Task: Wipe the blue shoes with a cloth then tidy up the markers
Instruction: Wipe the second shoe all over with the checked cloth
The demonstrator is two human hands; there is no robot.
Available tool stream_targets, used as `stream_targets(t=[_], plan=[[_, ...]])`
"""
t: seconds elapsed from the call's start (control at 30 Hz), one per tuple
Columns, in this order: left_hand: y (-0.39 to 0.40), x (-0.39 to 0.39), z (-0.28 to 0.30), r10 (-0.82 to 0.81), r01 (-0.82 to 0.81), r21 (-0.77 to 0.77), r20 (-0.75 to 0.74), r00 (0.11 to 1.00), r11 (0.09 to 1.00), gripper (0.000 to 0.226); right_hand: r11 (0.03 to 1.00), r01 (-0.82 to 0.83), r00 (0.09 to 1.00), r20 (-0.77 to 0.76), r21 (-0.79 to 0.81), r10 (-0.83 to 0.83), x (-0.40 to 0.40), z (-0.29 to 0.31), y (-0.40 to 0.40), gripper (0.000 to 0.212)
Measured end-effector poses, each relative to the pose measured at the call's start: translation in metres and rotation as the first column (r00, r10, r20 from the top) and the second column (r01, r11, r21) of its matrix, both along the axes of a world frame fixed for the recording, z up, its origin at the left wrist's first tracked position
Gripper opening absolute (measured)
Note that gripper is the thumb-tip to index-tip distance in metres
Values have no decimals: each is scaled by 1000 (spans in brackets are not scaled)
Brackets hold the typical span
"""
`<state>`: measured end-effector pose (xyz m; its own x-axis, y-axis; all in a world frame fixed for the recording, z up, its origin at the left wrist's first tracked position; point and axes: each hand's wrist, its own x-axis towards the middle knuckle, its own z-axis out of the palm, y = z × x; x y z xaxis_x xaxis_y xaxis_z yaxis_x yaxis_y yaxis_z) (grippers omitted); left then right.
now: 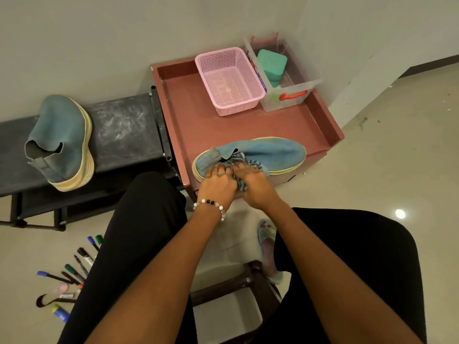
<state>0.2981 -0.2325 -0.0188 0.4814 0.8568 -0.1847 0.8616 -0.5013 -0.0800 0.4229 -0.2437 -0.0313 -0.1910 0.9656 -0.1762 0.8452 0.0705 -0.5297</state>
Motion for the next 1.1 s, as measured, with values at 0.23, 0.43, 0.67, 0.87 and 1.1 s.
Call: stream_targets(t=[0.23, 0.43, 0.67, 0.87, 1.1], plan=[[-2, 3, 0, 25, -25, 25, -14, 1000, 999, 39, 983, 64, 973, 230, -170, -23, 123, 7, -20, 78], [-3, 8, -2, 89, -89, -24, 15, 996, 996, 38, 987, 158, 925, 356, -39, -134, 28, 1, -17, 75], [-8, 2, -9, 63, -63, 3, 67, 996, 998, 50, 987, -132, 984, 104, -97, 142, 35, 11, -4, 84], [-11, 0, -17, 60, -61, 18, 59, 996, 998, 57, 993, -9, 946, 320, -115, 45, 109, 23, -18, 78], [-10, 6, -18, 68, -68, 26, 22, 997, 997, 48, 996, 72, 924, 380, -46, -49, 6, 7, -13, 74]])
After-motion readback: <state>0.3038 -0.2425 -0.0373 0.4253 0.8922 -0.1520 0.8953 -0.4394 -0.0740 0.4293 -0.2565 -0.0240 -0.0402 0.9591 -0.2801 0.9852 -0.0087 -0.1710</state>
